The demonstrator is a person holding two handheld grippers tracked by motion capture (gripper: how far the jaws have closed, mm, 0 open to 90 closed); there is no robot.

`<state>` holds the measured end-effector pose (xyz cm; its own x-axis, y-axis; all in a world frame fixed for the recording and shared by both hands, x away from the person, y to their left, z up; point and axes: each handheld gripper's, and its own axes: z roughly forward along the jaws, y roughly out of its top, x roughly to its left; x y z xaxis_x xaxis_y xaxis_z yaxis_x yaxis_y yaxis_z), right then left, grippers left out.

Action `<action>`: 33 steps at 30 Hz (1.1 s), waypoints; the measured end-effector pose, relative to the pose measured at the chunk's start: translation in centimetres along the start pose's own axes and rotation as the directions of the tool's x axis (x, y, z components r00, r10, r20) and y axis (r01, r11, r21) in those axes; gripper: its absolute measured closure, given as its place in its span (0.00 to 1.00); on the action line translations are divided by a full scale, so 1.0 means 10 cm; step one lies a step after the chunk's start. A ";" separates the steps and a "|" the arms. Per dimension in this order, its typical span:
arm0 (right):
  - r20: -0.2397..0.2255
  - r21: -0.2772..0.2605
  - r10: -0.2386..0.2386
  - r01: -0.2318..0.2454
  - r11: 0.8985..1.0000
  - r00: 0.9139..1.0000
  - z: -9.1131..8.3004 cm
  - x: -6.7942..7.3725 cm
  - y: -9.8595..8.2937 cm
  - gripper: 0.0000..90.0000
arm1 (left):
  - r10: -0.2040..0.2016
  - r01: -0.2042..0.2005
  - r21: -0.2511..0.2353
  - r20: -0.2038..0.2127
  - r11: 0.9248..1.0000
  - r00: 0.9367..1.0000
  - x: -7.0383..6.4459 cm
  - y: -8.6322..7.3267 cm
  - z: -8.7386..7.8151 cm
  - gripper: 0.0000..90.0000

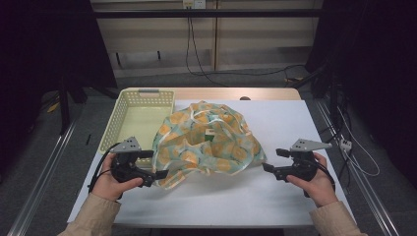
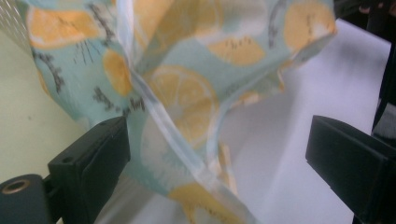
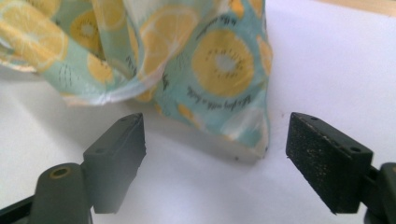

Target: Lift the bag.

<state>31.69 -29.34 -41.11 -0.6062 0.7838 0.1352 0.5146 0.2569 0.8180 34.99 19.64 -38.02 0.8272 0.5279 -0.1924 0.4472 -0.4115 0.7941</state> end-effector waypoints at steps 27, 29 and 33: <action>0.005 0.007 0.022 -0.022 1.000 1.000 -0.06 -0.01 -0.35 0.22 | -0.001 0.001 0.012 -0.032 1.000 0.999 -0.06 -0.36 0.05 0.07; 0.007 0.012 0.007 -0.007 1.000 1.000 -0.05 0.01 -0.34 0.21 | -0.001 0.001 0.012 -0.029 1.000 1.000 -0.07 -0.38 0.05 0.07; 0.009 0.006 0.000 0.000 1.000 1.000 -0.06 0.02 -0.33 0.20 | 0.003 -0.003 0.013 -0.035 1.000 0.999 -0.07 -0.42 0.04 0.07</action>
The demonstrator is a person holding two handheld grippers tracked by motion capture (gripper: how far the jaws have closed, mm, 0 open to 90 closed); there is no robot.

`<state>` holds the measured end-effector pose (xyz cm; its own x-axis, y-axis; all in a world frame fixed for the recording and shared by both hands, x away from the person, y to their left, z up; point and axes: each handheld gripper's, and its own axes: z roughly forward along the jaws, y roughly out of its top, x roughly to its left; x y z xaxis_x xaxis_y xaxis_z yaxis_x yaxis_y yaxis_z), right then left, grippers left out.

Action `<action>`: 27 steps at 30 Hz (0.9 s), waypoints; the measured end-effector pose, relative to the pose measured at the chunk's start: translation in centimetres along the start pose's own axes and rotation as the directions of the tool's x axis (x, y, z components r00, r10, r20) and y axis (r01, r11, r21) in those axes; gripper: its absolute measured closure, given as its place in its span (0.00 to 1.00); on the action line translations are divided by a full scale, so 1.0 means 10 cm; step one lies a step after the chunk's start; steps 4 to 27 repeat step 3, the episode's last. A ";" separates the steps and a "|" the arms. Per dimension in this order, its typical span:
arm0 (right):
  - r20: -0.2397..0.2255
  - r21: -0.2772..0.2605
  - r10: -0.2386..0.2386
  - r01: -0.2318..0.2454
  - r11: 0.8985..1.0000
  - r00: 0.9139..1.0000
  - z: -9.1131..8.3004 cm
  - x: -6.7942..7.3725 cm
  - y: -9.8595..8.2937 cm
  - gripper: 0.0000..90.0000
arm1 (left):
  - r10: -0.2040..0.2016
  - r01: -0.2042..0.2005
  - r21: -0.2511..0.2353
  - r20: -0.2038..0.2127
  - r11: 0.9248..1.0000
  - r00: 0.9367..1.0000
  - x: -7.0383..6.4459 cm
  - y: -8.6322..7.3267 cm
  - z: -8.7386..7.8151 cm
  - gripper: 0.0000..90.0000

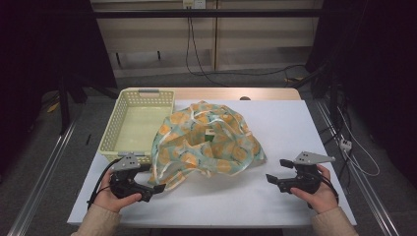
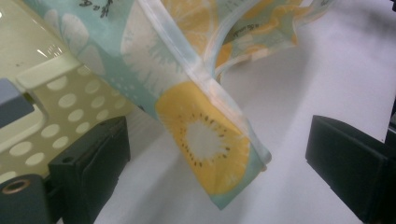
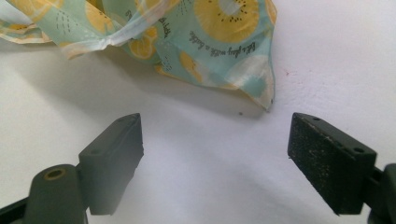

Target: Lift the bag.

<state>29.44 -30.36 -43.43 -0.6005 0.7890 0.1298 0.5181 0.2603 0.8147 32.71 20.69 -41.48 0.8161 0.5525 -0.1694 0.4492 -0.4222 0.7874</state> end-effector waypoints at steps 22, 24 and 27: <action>0.003 0.000 0.005 -0.005 1.000 1.000 -0.01 0.00 -0.01 0.20 | -0.003 0.003 -0.007 -0.008 1.000 1.000 0.00 -0.03 0.02 0.07; 0.003 0.000 0.005 -0.005 1.000 1.000 -0.01 0.00 -0.01 0.20 | -0.003 0.003 -0.007 -0.008 1.000 1.000 0.00 -0.03 0.02 0.07; 0.003 0.000 0.005 -0.005 1.000 1.000 -0.01 0.00 -0.01 0.20 | -0.003 0.003 -0.007 -0.008 1.000 1.000 0.00 -0.03 0.02 0.07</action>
